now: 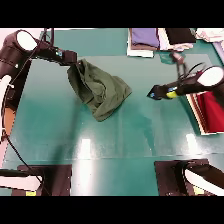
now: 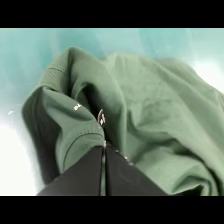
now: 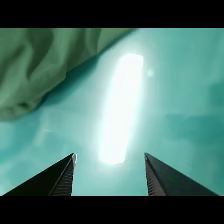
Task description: Fold the shirts.
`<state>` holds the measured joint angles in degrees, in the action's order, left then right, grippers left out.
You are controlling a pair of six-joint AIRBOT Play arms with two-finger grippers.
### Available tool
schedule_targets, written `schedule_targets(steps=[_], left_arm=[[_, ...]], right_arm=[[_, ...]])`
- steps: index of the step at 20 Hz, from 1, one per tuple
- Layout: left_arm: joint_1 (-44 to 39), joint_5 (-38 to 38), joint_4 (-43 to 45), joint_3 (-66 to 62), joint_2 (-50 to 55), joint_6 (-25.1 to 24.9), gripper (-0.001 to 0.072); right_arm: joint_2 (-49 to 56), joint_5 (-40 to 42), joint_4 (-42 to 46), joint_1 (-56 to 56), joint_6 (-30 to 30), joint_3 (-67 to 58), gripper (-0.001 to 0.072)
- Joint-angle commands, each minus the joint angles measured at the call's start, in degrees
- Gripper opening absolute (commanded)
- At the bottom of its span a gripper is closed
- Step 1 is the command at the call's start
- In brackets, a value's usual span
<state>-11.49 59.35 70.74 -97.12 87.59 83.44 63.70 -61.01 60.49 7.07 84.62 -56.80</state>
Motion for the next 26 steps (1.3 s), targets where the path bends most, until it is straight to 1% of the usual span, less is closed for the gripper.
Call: schedule_targets(steps=[1,3,4,6,11,12,13,14,16,17,19,22,24,26], left_arm=[[0.35,2.60,1.31,0.04,-0.70,-0.04,0.0024],[0.35,2.91,1.31,0.07,-0.70,0.02,0.0024],[0.35,2.95,1.29,0.07,-0.70,0.04,0.0024],[0.35,3.06,1.29,0.04,-0.70,0.04,0.0024],[0.35,3.21,1.27,0.04,-0.70,0.07,0.0024],[0.35,3.28,1.27,0.04,-0.70,0.04,0.0024],[0.35,3.30,1.27,0.04,-0.70,0.07,0.0024],[0.35,3.30,1.27,0.04,-0.70,0.04,0.0024],[0.35,3.32,1.27,0.04,-0.70,0.07,0.0024],[0.35,3.32,1.31,0.04,-0.72,0.04,0.0024],[0.35,3.37,2.60,0.02,-1.22,0.07,0.0024],[0.35,1.86,7.34,-0.02,-5.57,0.09,0.0024],[0.35,-0.04,9.94,-0.02,-10.58,0.07,0.0024],[0.35,-1.86,10.49,-0.02,-17.07,0.02,0.0023]], right_arm=[[8.11,11.96,-13.57,0.00,-0.07,6.14,0.0509],[13.53,15.50,-18.56,0.35,-1.55,4.48,0.0509],[15.91,16.50,-19.54,0.76,-1.62,3.21,0.0508],[20.87,17.57,-20.02,1.99,-1.60,-0.81,0.0507],[32.59,17.18,-20.00,4.42,-1.53,-12.50,0.0495],[34.38,17.00,-20.00,4.81,-1.53,-14.45,0.0467],[36.09,16.94,-19.96,5.44,-1.55,-16.55,0.0424],[37.29,17.09,-19.89,6.01,-1.57,-18.29,0.0362],[38.71,17.18,-19.80,6.80,-1.95,-21.62,0.0044],[38.88,16.96,-19.80,6.80,-3.13,-23.32,0.0020],[37.73,15.52,-18.71,6.43,-5.31,-26.69,0.0019],[30.95,13.14,-8.44,4.31,-5.29,-32.57,0.0019],[24.90,9.38,-2.29,2.03,-5.33,-37.48,0.0019],[18.21,5.27,2.58,-0.33,-5.42,-42.32,0.0019]])
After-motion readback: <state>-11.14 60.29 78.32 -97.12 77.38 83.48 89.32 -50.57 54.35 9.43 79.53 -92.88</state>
